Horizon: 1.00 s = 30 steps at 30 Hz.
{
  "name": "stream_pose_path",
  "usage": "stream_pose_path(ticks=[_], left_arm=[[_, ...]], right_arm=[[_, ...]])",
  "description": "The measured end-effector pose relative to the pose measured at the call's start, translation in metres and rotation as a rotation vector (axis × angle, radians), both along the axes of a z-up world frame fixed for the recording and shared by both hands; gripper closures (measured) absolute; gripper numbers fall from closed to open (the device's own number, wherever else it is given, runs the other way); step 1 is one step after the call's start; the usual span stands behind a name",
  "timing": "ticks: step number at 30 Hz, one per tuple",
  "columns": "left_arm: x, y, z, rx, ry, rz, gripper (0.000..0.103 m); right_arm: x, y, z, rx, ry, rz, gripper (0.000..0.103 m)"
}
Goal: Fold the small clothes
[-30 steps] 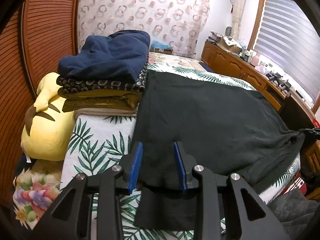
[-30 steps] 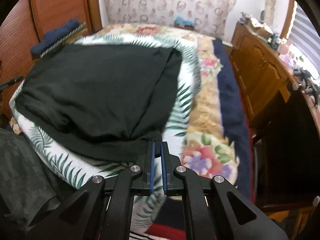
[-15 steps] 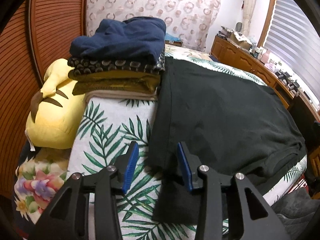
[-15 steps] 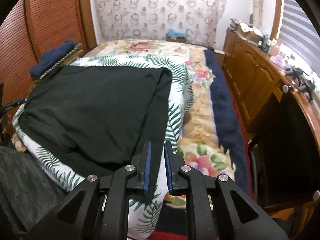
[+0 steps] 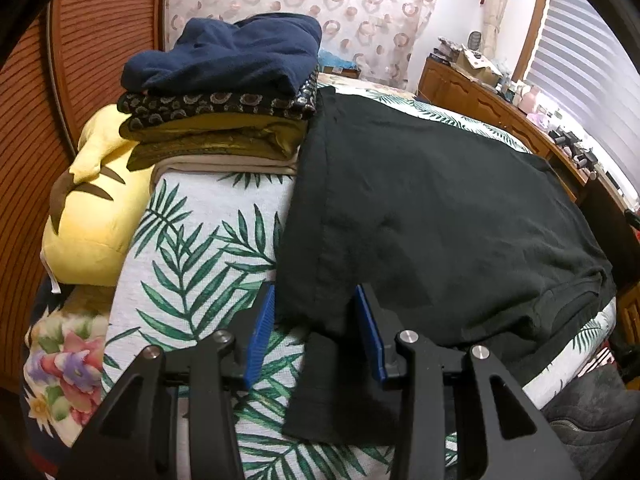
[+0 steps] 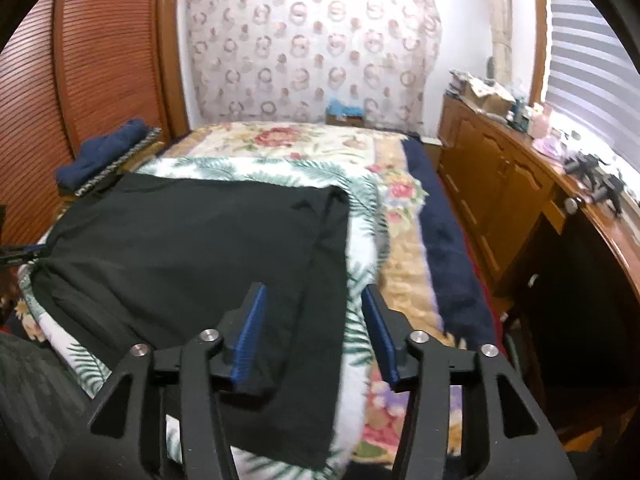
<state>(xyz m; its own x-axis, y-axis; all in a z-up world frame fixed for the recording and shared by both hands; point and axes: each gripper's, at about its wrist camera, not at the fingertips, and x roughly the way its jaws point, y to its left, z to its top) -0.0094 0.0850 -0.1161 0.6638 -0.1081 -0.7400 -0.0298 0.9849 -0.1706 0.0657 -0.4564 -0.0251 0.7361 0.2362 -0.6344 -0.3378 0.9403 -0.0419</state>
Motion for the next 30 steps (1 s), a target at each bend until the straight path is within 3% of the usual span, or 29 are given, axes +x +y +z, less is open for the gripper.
stream_pose_path(ticks=[11, 16, 30], left_arm=[[-0.005, -0.004, 0.0, -0.002, -0.002, 0.0, 0.064], [-0.008, -0.005, 0.0, -0.023, 0.0, -0.009, 0.064], [-0.011, -0.007, 0.0, -0.036, -0.004, -0.008, 0.064]], right_arm=[[0.011, 0.062, -0.023, 0.007, 0.025, 0.127, 0.046], [0.016, 0.085, -0.036, 0.001, 0.04, 0.165, 0.037], [0.03, 0.102, -0.077, -0.02, 0.106, 0.143, 0.037]])
